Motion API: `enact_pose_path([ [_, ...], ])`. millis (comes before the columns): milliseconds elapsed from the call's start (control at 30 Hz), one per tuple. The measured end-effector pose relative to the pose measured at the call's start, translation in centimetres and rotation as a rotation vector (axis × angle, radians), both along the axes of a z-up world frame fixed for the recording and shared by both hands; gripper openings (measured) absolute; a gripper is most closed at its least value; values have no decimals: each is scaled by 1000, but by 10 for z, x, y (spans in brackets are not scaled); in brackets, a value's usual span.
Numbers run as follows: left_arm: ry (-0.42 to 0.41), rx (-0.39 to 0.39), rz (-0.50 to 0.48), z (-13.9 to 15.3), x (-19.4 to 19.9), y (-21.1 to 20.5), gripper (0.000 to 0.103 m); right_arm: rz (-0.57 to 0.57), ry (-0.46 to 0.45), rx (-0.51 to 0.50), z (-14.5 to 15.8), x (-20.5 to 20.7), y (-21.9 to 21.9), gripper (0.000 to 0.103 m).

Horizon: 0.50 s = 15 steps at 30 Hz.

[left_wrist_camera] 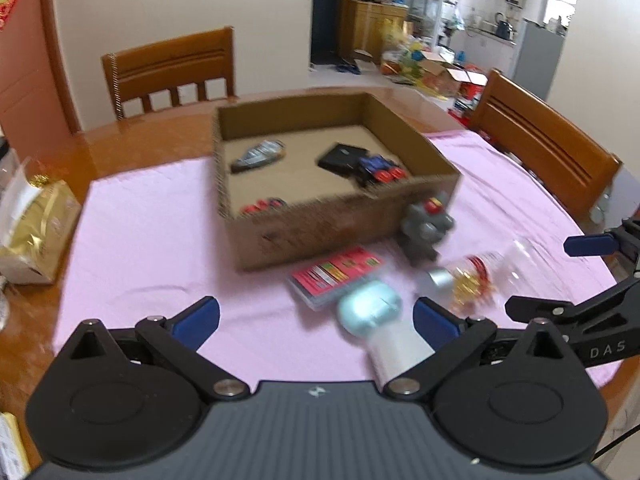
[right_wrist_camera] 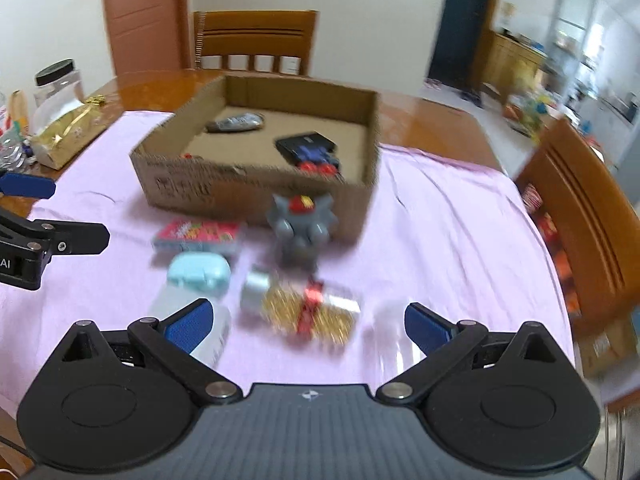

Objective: Organize rigid objects
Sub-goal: 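Release the blue train into the box and move both tools back to the cloth, then grasp the white plastic box with the left tool while the right tool grasps the clear jar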

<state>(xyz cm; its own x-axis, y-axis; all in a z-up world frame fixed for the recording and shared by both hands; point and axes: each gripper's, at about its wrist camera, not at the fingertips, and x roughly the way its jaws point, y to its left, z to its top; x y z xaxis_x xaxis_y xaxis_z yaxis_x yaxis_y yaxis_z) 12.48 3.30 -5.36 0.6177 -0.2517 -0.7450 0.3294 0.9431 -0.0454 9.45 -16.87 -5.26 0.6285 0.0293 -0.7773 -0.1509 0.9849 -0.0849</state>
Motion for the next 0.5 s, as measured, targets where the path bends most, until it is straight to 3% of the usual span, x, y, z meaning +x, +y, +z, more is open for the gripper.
enact_pose_path([
  [300,55,44,-25,-27,-22,-49,102,-59,6,-21,-16,-33,-34,103],
  [500,102,106,13,-53,-27,-85,102,53,26,-15,-22,-27,-67,103],
])
